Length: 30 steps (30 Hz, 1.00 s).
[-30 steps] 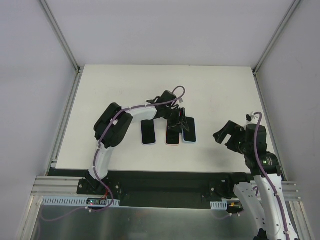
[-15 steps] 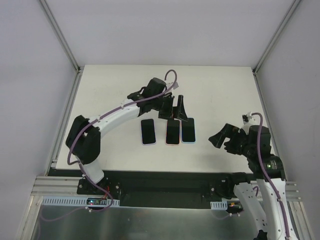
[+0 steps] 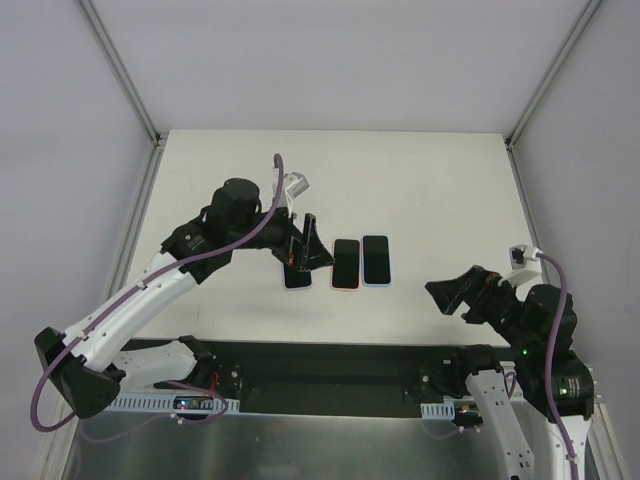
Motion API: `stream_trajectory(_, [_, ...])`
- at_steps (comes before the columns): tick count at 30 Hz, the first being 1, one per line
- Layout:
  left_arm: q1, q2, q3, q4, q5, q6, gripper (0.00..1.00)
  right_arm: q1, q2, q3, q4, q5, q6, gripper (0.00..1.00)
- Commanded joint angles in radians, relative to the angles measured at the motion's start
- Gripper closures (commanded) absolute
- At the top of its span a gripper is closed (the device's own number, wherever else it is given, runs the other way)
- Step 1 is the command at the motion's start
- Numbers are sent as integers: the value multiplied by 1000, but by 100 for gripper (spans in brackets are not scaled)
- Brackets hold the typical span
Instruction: Put the phone into the phone case
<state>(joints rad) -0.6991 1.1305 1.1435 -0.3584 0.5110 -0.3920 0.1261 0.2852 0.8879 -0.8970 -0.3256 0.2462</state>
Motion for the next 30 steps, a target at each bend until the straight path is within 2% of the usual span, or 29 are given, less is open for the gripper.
stream_trajectory(1, [1,-95,-82,24,-40,31,1,4,-43,11,-16,-10,42,4])
stream_trajectory(13, [1,-202,-171,119,-28,2,1,4,-54,42,-49,19,24,4])
stream_trajectory(30, [1,-245,-179,133,-52,5,1,4,-64,42,-48,13,15,4])
